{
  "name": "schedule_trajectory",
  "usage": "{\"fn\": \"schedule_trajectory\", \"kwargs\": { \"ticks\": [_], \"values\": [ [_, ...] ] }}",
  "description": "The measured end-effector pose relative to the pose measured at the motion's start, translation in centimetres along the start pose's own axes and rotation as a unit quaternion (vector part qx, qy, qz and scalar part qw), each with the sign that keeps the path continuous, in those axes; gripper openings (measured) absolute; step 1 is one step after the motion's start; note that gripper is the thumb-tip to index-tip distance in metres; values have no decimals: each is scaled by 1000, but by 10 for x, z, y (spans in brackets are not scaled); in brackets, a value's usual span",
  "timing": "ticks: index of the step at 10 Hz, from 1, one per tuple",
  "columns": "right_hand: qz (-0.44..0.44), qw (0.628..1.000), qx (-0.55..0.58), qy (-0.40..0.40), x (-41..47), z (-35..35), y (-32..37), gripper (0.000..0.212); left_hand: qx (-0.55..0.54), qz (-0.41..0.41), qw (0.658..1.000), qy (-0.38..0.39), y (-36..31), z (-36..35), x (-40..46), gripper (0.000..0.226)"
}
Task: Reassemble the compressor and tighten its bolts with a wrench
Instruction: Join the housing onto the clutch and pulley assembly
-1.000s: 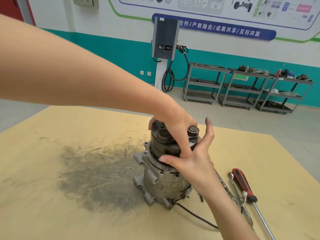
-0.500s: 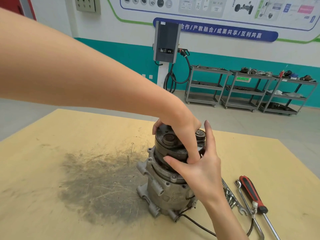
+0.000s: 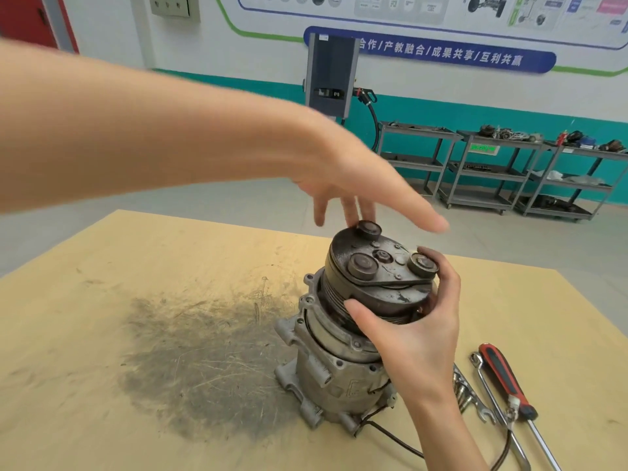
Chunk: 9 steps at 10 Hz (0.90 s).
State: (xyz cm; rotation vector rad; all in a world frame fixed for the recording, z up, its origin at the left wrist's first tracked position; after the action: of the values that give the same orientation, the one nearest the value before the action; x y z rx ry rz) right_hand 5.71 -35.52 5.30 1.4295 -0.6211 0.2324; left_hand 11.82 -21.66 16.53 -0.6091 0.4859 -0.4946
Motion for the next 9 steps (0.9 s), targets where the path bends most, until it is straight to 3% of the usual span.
{"fn": "schedule_trajectory", "kwargs": {
  "ticks": [1, 2, 3, 5, 7, 9],
  "values": [
    [-1, 1000, -3, 3, 2, -2, 0, 85, 17, -47, 998, 37, 22, -10, -31, 121],
    [-1, 1000, -20, 8, -1, -5, 0, 85, -4, -58, 997, 40, 48, -26, -31, 142],
    [-4, 999, -44, 10, -5, -6, 1, 86, -71, -116, 991, -23, 68, -51, -13, 139],
    [-17, 999, -40, 4, -6, -8, 3, 85, -213, -206, 940, -167, 82, -67, 0, 121],
    [-22, 998, -55, -26, -12, -9, 1, 89, -307, -238, 901, -193, 80, -72, 8, 111],
    [-24, 997, -54, -41, -16, -10, 2, 89, -309, -242, 901, -184, 78, -70, 9, 99]
  ]
}}
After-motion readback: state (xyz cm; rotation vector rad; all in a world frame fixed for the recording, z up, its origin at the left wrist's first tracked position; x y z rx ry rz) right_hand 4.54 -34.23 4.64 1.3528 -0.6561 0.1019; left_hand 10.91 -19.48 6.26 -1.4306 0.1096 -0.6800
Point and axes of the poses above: each hand's wrist, its own x-axis towards the middle knuckle, its own z-axis out of the back of the hand, y = z × x, the point moved 4 cm from there along x, towards the middle knuckle, and after that the axes turned 4 degrees about -z, right-handed, at the moved point
